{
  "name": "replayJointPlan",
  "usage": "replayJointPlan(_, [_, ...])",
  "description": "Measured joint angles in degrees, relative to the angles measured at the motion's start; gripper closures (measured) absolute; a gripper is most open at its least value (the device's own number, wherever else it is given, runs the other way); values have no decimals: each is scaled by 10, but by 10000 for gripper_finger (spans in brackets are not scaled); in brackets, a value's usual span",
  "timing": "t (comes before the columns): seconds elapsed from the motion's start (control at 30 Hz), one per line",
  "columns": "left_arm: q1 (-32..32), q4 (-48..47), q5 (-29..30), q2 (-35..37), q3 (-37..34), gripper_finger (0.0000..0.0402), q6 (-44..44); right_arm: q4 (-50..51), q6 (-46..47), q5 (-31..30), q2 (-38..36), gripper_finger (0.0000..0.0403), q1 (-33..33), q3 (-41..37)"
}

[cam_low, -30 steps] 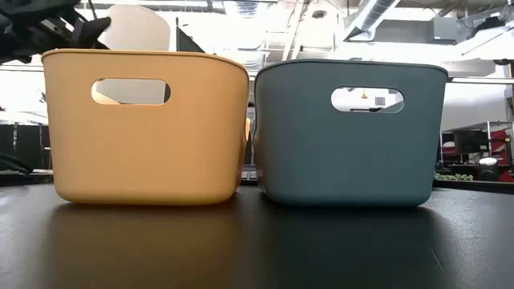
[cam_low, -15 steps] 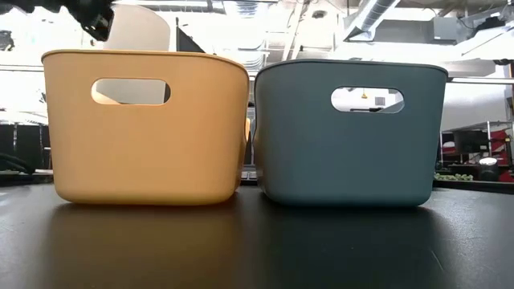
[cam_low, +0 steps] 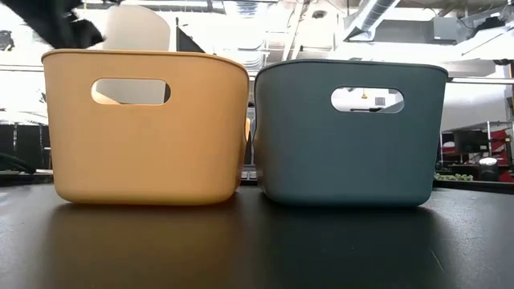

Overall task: Sort batteries
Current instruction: Put the top black battery into the yellow bin

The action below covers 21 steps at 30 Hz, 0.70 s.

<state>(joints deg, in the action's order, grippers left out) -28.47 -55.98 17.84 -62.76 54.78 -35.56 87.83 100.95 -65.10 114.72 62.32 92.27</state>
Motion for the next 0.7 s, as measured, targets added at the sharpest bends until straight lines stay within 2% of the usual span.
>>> replayJointPlan(0.2, [-71, -38, -73, -92, 0, 237, -88, 0, 3, 0, 0, 143, 0, -12])
replayJointPlan(0.7, [-226, -11, -86, -203, 0, 237, -230, -1, 2, 0, 0, 143, 18, -12])
